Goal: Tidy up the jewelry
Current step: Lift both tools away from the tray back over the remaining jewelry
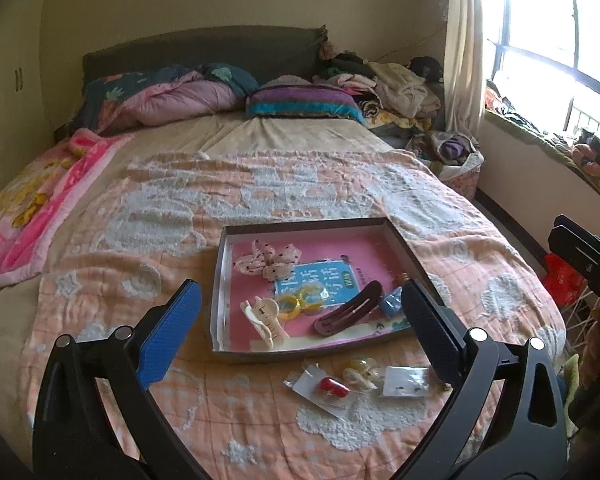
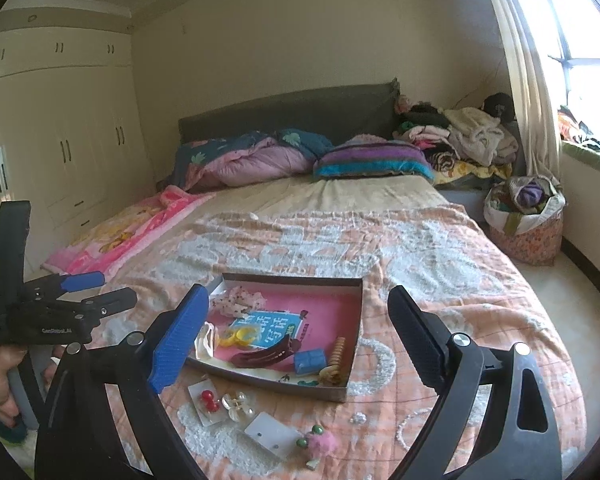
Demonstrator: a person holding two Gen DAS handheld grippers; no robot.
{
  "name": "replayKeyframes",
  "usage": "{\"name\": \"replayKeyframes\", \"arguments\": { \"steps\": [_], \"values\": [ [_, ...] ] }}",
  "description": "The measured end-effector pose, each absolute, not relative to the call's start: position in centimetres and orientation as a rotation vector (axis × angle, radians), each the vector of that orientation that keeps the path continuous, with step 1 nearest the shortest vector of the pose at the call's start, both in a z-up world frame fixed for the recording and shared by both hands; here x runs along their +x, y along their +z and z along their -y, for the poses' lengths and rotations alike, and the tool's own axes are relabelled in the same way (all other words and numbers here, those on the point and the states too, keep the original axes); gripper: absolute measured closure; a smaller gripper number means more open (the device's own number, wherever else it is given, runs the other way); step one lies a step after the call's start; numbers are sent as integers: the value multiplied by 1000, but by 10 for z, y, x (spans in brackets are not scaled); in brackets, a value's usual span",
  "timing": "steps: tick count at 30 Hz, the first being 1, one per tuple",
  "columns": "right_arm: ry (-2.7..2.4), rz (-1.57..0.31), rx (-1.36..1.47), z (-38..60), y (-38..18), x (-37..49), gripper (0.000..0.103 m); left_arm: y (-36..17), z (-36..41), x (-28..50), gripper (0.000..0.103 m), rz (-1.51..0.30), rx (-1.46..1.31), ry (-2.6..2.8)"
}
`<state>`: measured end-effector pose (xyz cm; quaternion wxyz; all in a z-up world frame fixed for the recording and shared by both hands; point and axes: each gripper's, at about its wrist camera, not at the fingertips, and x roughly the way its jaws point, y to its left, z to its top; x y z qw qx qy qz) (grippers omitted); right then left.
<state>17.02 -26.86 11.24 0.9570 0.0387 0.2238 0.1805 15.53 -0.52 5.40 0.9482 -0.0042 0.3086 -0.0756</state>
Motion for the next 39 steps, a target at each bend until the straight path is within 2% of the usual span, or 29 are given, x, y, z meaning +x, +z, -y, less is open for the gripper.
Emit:
{"name": "replayKeyframes", "arguments": {
  "steps": [7,23,39],
  "values": [
    [349,-441,60,275,114,151,8,55,14,143,10,-626,-2,-177],
    [354,-465,40,285,103,128,6,43,33,112,10,-633,5,-196],
    [400,-587,-30,276,57,116,6,7,52,101,10,-721,69,-212]
  ]
}}
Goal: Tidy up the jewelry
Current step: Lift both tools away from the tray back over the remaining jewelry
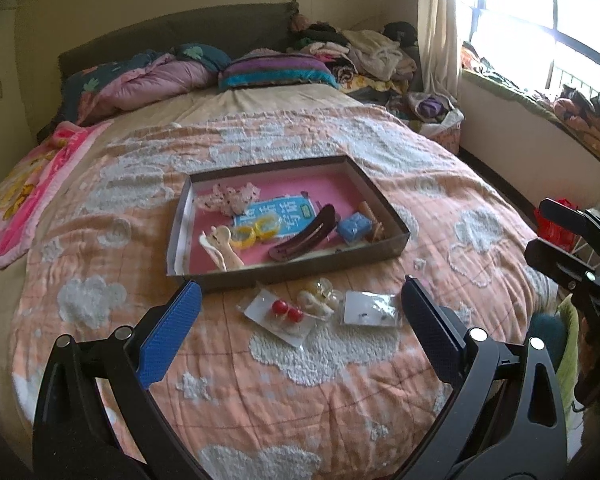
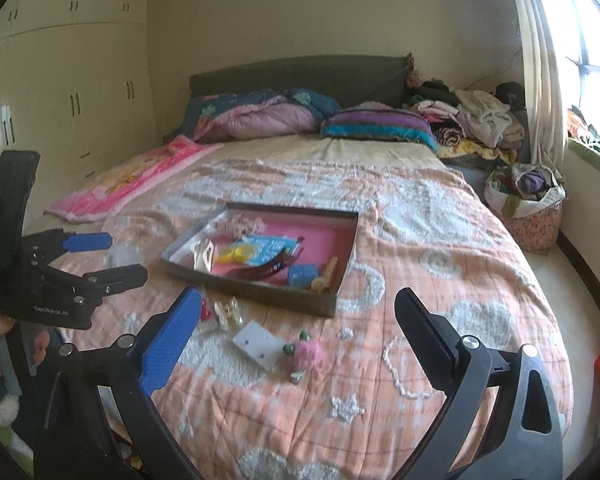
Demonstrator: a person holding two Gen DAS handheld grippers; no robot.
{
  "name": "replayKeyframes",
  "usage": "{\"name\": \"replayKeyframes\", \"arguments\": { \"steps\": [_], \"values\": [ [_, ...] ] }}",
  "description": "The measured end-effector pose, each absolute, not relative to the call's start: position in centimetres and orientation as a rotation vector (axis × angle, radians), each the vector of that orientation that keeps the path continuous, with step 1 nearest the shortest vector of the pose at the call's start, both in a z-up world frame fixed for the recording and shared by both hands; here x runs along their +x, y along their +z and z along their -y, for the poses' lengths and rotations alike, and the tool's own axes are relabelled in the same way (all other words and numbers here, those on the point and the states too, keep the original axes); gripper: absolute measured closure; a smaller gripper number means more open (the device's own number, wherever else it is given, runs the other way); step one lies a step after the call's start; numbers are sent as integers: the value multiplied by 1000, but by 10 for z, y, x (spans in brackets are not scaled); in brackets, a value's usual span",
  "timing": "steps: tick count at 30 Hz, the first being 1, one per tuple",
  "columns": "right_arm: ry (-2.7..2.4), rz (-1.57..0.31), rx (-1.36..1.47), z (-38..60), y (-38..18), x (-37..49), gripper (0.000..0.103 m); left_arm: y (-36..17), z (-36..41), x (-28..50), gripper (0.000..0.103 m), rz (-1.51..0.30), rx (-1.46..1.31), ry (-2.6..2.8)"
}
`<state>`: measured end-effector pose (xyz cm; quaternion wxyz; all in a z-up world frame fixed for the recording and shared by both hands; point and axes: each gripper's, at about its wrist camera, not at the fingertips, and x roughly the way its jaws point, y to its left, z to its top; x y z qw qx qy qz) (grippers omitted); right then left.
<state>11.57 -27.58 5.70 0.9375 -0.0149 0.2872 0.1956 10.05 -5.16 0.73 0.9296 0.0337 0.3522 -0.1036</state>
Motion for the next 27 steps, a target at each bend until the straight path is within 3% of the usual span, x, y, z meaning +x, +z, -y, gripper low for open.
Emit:
{"name": "replayKeyframes", "arguments": {
  "steps": [23,27],
  "values": [
    [405,-836,-32,262,-25,144,6,-55,64,135,10,-860,103,-316],
    [395,-859,-25,263,-34,150,7,-62,70,148,20,-877,126,-340]
  ]
}}
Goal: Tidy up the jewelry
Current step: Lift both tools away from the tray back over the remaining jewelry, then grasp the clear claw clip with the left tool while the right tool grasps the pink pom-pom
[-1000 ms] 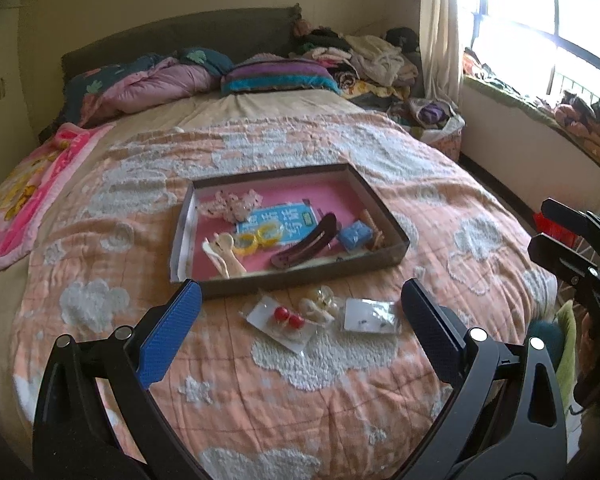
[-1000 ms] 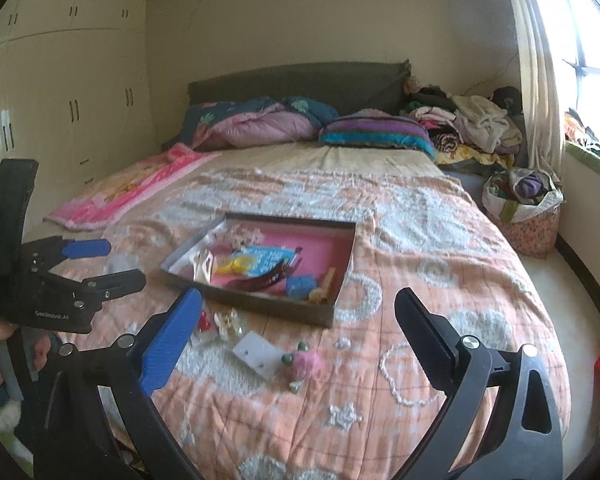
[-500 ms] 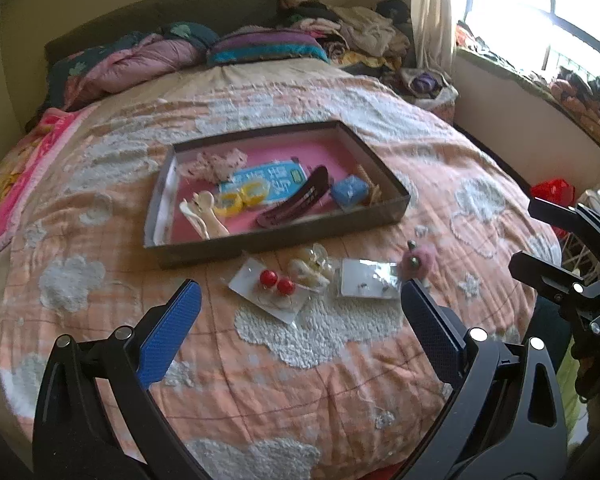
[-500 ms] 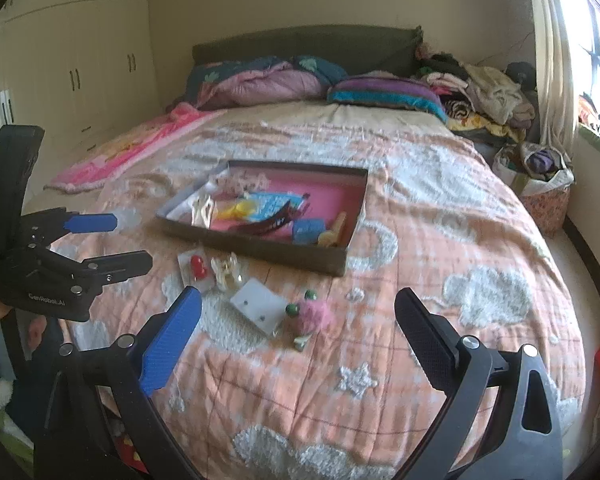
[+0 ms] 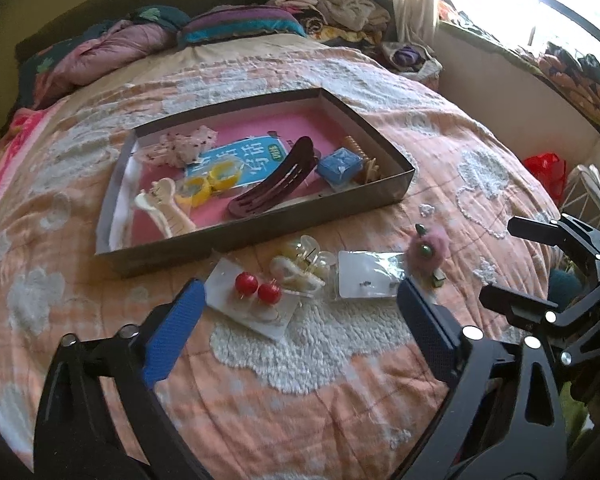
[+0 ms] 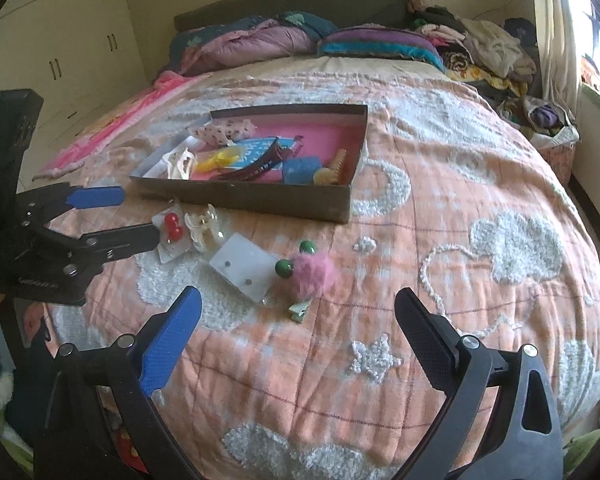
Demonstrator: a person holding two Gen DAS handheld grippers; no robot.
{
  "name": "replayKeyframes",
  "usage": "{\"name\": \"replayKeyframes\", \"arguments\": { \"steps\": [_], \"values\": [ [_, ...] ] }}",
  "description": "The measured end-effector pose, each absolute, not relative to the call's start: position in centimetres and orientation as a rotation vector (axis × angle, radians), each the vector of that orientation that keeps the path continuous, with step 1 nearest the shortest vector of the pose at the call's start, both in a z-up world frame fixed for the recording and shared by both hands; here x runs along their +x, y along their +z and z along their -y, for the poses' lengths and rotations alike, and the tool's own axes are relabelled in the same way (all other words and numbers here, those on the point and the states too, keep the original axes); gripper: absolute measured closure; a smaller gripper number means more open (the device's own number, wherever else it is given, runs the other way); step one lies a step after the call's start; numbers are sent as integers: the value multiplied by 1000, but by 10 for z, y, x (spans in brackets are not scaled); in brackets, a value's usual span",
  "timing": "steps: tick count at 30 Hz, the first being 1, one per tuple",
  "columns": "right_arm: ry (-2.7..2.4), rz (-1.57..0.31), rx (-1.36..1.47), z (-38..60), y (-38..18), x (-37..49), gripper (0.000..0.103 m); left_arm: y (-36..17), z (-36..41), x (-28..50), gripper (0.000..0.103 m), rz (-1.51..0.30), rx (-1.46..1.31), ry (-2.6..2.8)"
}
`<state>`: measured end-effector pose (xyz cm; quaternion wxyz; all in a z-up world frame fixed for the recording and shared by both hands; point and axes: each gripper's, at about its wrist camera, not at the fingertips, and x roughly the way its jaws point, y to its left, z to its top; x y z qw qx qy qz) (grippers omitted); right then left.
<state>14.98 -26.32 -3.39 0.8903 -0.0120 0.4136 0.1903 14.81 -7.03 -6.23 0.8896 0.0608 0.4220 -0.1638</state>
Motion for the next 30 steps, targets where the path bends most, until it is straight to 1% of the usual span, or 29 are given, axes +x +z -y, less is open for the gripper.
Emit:
{"name": "replayKeyframes", "arguments": {
  "steps": [1,6,7,9,12,16,19,21,22,23,25,28,30],
  "values": [
    [392,-865,-25,263,-36,151,7,-64,72,151,22,-882,131,-351],
    [380,-875,-23,264,-39,154,7,-76,82,170,42,-923,157,-401],
    [378,-877,-23,264,-40,155,7,-78,84,174,43,-929,161,-408],
    [374,-881,-27,264,-41,157,7,-84,85,181,50,-945,160,-419],
    [374,-888,-35,262,-43,160,7,-92,84,190,56,-966,151,-433],
    [378,-898,-35,257,-48,167,7,-102,81,198,56,-986,134,-435],
    [392,-927,-2,254,-54,177,13,-106,77,200,56,-993,114,-441],
    [396,-946,22,252,-58,183,15,-108,78,202,56,-994,109,-446],
    [393,-954,28,251,-60,185,18,-110,78,202,56,-994,110,-449],
    [390,-964,36,250,-64,189,22,-111,79,202,57,-992,112,-451],
    [385,-987,50,248,-69,196,24,-113,78,203,61,-993,105,-458],
    [377,-1016,85,249,-77,204,32,-114,76,205,61,-993,78,-468],
    [374,-1021,105,251,-80,207,34,-114,75,205,62,-989,75,-472]
  ]
}}
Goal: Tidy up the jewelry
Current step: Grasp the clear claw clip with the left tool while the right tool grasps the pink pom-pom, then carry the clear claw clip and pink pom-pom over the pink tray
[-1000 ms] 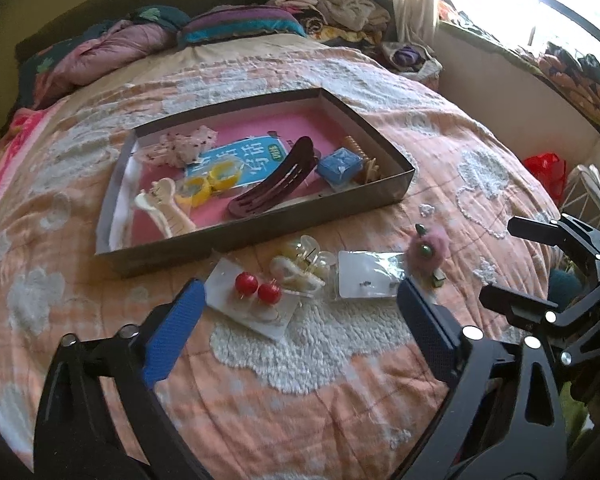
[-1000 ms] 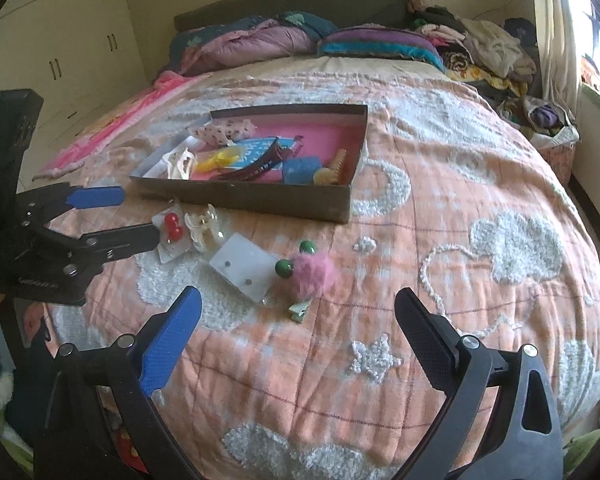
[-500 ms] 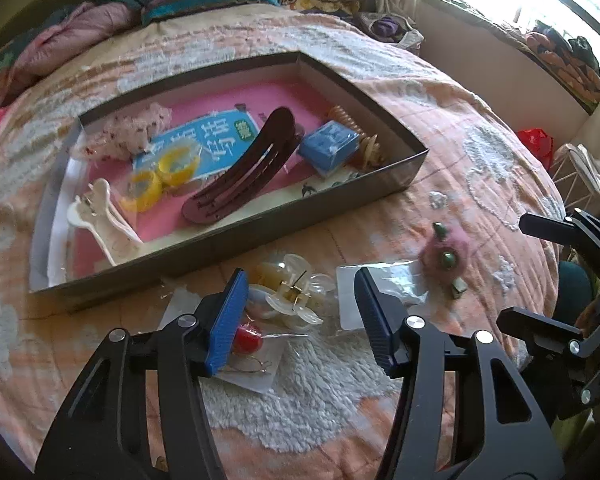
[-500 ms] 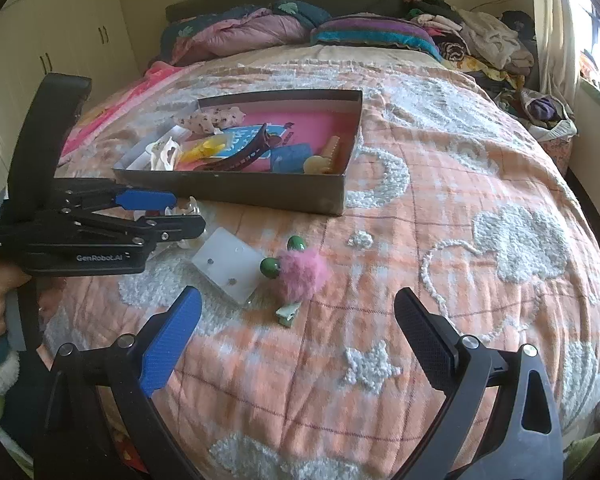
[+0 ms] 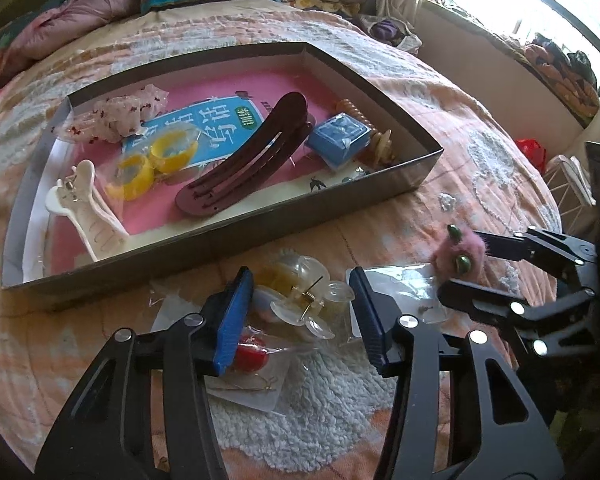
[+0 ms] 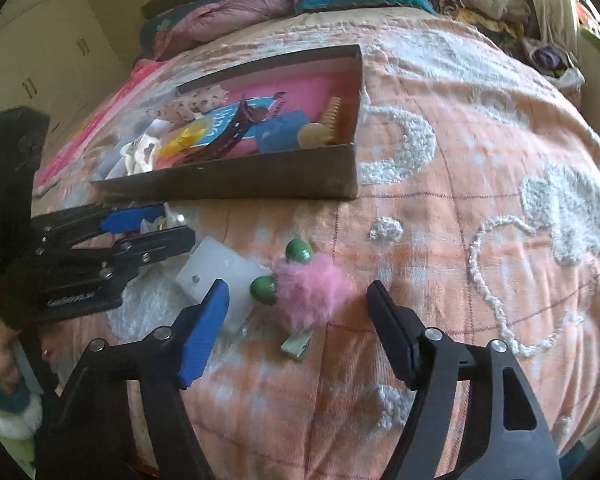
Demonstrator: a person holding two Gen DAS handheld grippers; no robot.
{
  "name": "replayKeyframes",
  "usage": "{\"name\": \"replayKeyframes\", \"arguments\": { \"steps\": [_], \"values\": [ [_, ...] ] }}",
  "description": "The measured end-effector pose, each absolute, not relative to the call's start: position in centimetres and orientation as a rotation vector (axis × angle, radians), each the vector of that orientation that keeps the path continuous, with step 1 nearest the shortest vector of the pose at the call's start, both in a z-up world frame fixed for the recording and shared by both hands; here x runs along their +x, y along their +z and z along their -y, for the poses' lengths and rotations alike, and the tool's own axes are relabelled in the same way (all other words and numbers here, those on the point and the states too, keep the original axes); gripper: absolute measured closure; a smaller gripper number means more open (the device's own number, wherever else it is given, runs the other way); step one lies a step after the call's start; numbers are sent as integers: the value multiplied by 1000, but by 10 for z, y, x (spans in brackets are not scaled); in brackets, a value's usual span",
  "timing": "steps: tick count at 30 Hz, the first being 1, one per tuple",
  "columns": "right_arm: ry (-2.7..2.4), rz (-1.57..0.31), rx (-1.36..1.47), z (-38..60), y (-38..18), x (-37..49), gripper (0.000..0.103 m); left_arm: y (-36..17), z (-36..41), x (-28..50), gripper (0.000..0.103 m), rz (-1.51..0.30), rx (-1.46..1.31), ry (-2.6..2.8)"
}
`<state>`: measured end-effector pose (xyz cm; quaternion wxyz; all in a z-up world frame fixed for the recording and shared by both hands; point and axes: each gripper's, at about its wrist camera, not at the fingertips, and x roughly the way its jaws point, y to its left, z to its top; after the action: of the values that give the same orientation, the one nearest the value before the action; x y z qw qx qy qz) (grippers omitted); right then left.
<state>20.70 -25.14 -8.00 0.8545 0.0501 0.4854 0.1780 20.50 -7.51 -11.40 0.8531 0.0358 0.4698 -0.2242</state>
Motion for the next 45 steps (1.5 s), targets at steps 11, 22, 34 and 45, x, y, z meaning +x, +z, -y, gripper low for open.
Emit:
{"name": "replayKeyframes", "arguments": {
  "steps": [11,22,34,45],
  "values": [
    [382,-991,141,263,-73,205,70,-99,74,197,62,-951,36,-496],
    [344,-919,139,290,-47,185,70,-69,85,186,62,-890,36,-521],
    [346,-811,141,299,-2,178,71,-34,77,185,62,-831,44,-486],
    [417,-762,105,266,25,189,71,-15,37,193,62,-793,28,-408]
  ]
}}
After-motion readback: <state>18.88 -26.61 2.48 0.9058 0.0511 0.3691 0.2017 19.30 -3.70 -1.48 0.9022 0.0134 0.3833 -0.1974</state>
